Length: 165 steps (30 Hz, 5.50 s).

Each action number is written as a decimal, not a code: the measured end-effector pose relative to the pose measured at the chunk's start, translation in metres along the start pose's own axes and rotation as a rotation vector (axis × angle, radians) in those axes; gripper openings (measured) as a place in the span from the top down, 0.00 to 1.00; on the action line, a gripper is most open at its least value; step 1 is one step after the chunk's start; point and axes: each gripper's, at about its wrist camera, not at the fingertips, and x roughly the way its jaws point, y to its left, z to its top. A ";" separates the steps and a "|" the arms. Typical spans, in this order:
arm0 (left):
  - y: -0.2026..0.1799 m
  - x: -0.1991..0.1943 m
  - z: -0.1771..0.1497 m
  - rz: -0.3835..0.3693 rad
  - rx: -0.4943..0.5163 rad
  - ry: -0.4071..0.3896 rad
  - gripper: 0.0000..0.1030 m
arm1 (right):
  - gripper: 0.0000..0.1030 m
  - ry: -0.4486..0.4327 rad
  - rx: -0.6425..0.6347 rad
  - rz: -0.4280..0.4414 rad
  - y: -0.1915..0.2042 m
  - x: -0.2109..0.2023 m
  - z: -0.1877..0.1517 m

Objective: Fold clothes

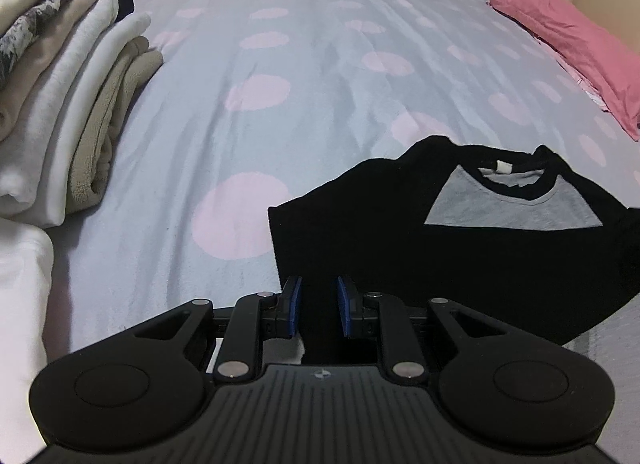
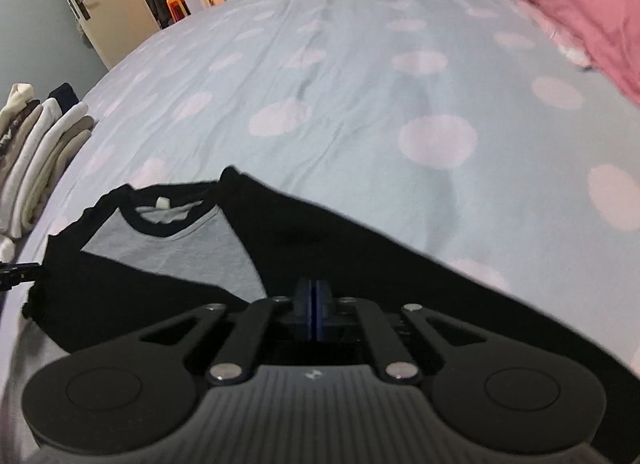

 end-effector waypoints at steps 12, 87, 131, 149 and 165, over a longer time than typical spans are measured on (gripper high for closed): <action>0.000 -0.059 -0.004 0.010 0.042 -0.100 0.81 | 0.64 0.006 0.036 -0.068 -0.038 -0.059 0.002; -0.043 -0.118 -0.042 -0.210 -0.061 -0.075 0.60 | 0.91 0.141 0.018 0.181 0.137 -0.093 -0.048; -0.166 -0.096 0.025 -0.522 -0.030 -0.118 0.96 | 0.57 0.178 0.120 0.039 0.034 -0.100 -0.070; -0.102 -0.140 0.059 -0.513 -0.164 -0.289 0.96 | 0.63 0.035 0.028 -0.090 0.063 -0.050 -0.044; 0.014 -0.081 0.017 -0.169 -0.286 -0.144 0.96 | 0.63 0.080 0.123 -0.139 0.036 -0.043 -0.041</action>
